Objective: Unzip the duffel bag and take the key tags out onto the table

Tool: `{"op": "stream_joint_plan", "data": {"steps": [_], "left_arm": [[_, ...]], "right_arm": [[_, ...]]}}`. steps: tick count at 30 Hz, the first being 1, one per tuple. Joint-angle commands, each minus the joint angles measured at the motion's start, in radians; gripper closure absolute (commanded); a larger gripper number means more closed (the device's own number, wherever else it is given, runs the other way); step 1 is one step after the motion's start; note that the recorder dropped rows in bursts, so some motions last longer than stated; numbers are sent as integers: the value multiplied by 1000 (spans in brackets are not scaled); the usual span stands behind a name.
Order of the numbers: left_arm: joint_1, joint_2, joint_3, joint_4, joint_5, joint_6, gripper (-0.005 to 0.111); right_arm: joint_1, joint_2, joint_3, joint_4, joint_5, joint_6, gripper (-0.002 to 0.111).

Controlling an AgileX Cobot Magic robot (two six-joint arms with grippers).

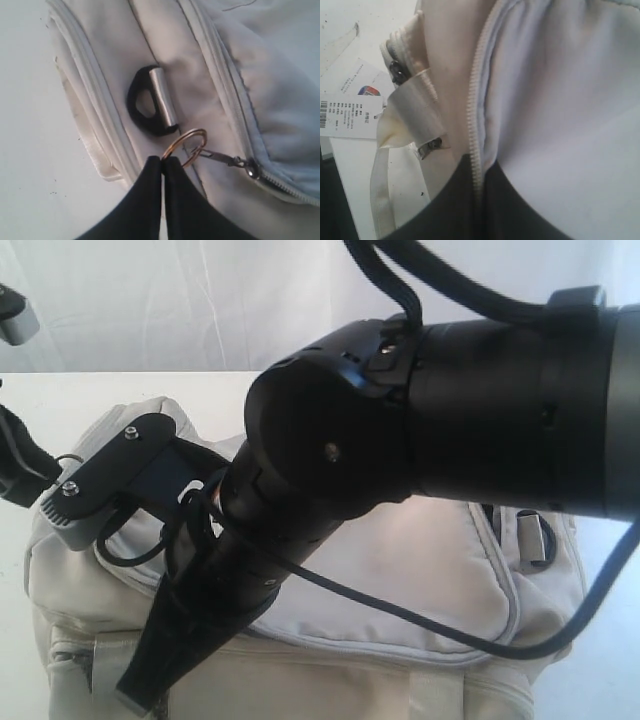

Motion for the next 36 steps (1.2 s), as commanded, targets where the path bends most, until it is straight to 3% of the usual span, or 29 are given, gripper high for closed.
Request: {"op": "stream_joint_plan", "data": {"steps": [1,15,23,26,31,36], "left_arm": [[4,50,-72,13,-27,-2,107],[81,200,-219,-15,-19,40,107],[81,195,-234,-242,287,240,107],[81,186,-234,-247,379,258,107],[81,174,-234,-247,427,258,107],[81,134,-234,-251,415,258,107]], "right_arm": [[3,-3,1,-1,70,6,108],[3,-3,1,-1,92,6,108],[3,-3,-1,-11,62,6,107],[3,-4,-22,-14,57,6,96],[3,-13,-81,-17,55,4,67],[4,-21,-100,-12,-46,-6,62]]}}
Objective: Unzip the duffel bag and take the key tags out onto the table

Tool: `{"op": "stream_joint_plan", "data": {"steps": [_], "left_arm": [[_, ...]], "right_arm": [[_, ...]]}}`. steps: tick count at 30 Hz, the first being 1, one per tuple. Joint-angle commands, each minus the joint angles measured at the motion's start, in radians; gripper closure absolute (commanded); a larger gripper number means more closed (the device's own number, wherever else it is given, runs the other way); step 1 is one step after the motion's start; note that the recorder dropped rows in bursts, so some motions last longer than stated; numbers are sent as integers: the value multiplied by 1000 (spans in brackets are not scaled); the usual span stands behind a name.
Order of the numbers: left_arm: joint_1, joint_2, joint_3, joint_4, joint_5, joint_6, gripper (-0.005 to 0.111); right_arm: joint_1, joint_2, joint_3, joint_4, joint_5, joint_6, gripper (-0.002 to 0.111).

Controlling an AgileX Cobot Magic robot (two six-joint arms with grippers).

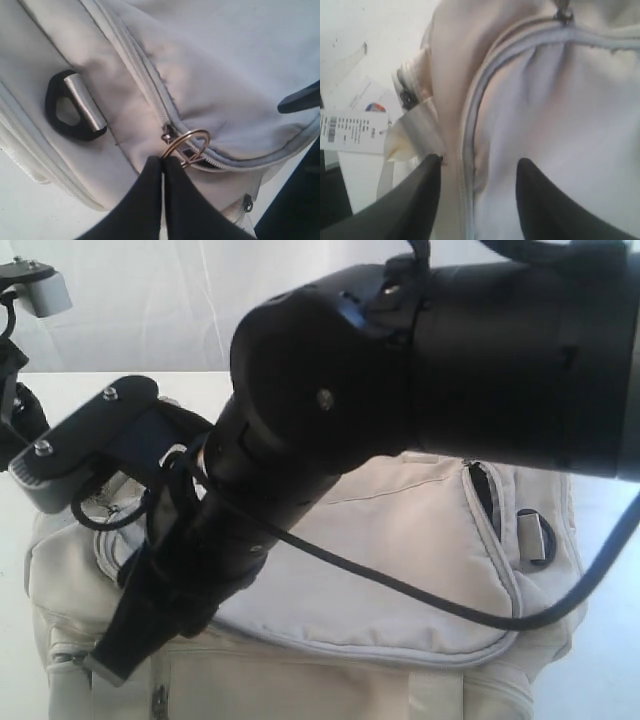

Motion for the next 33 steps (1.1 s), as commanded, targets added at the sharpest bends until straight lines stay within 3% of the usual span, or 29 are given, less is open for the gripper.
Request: {"op": "stream_joint_plan", "data": {"steps": [1,9,12,16,17,24,33], "left_arm": [[2,-51,-5,-21,36,5,107],[2,-92,-5,-21,-32,5,107],[2,-92,-5,-21,-41,5,107],[2,-92,-5,-21,-98,5,107],[2,-92,-5,-21,-121,5,107],[2,-54,-5,-21,-301,-3,107],[2,43,-5,-21,-420,-12,107]], "right_arm": [[4,-13,-16,-3,-105,-7,62],[19,53,-18,4,-157,-24,65],[19,69,-18,2,-160,-21,76],[19,71,-18,2,-162,-21,106],[19,71,-18,2,-162,-19,108],[23,71,-18,4,-158,-12,108],[51,71,-18,6,-146,-12,108]]}}
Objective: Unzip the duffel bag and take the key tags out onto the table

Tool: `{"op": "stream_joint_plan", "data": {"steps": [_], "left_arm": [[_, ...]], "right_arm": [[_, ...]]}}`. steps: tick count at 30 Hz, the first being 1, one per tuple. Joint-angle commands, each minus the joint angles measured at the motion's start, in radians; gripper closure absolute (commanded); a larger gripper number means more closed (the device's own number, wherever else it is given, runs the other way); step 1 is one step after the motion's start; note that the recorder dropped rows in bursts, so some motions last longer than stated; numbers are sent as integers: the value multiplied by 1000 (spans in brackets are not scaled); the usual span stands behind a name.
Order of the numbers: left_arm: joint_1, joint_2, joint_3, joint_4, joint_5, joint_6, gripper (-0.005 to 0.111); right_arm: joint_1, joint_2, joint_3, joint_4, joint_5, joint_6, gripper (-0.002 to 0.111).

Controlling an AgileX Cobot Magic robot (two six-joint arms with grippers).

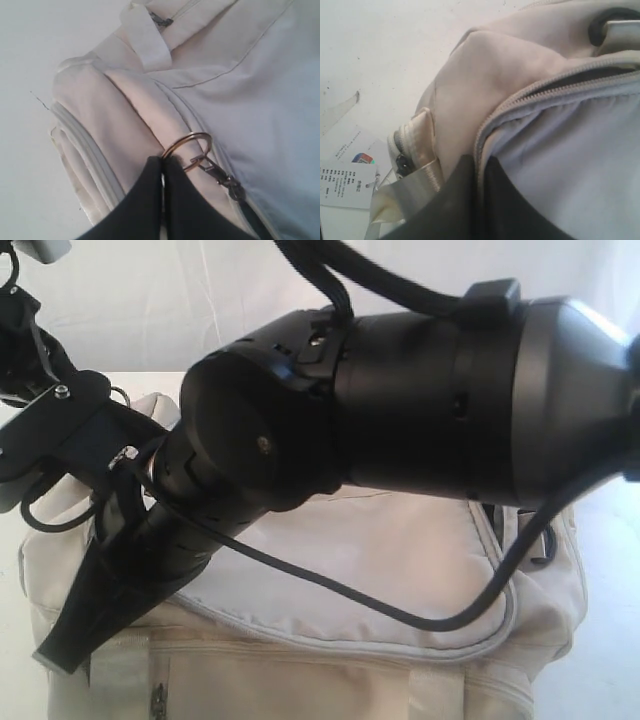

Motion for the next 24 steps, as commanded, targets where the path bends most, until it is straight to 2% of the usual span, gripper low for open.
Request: {"op": "stream_joint_plan", "data": {"steps": [1,9,15,20,24], "left_arm": [[0,40,-5,-20,-115,-20,107],[0,93,-5,-20,-262,-49,107],[0,143,-5,-24,-322,-91,107],[0,181,-5,-62,-436,-95,107],[0,222,-5,-64,-447,-95,107]], "right_arm": [[17,-2,0,19,37,0,108],[17,-2,0,19,44,1,108],[17,-2,0,19,48,3,108],[17,-2,0,19,55,19,108],[17,-2,0,19,69,19,108]]}}
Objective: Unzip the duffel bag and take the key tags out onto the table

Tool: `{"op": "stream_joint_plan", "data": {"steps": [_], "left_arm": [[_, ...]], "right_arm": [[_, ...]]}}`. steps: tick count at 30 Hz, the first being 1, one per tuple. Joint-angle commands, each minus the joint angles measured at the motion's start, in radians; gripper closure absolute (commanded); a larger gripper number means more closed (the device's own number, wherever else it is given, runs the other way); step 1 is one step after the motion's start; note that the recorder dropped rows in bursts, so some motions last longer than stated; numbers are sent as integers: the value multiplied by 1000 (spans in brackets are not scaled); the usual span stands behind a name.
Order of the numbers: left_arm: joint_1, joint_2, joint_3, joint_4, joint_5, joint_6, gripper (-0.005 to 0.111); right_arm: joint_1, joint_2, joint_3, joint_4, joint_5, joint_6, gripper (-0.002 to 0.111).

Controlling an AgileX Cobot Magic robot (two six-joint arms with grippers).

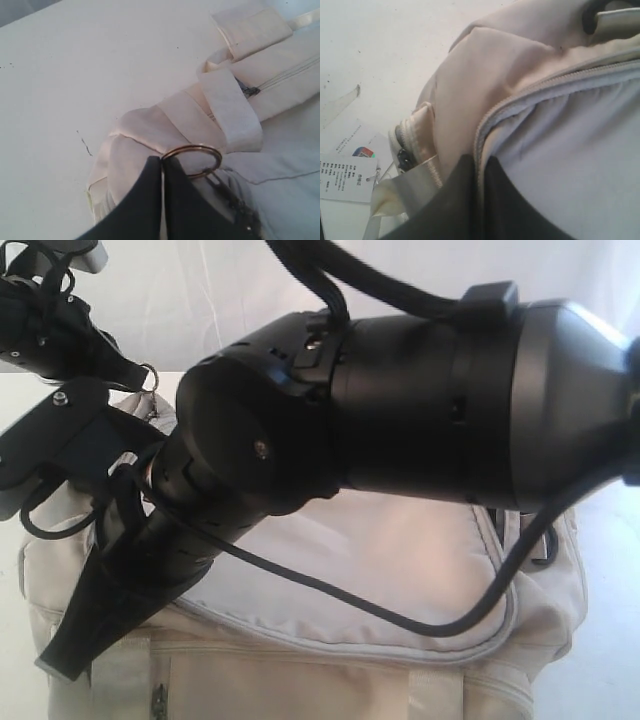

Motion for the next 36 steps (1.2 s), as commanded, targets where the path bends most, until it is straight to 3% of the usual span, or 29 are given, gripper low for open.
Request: {"op": "stream_joint_plan", "data": {"steps": [1,3,5,9,11,13,15,17,19,26,32,36], "left_arm": [[0,25,-5,-14,-65,-14,107],[0,25,-5,-16,-52,-14,107],[0,25,-5,-16,-35,-14,97],[0,-3,-73,15,124,12,49],[0,-37,-134,59,230,8,41],[0,-73,-181,132,333,-38,41],[0,-115,-205,213,425,-97,41],[0,-146,-207,245,465,-129,41],[0,-182,-207,272,518,-146,41],[0,-327,-207,274,790,-187,45],[0,-540,-101,164,790,-207,54],[0,-713,5,143,790,-207,59]], "right_arm": [[11,-2,0,30,52,6,108],[11,-2,0,30,52,8,108],[11,-2,0,30,54,8,108],[11,-2,0,30,48,13,108],[11,-2,0,30,46,35,108],[9,-14,0,30,53,35,97],[9,-46,0,30,63,35,70],[9,-82,-2,28,74,35,50],[9,-126,-2,-2,88,35,41],[9,-329,-2,-180,287,139,40],[9,-476,2,-338,568,233,51],[9,-562,27,-466,584,351,66]]}}
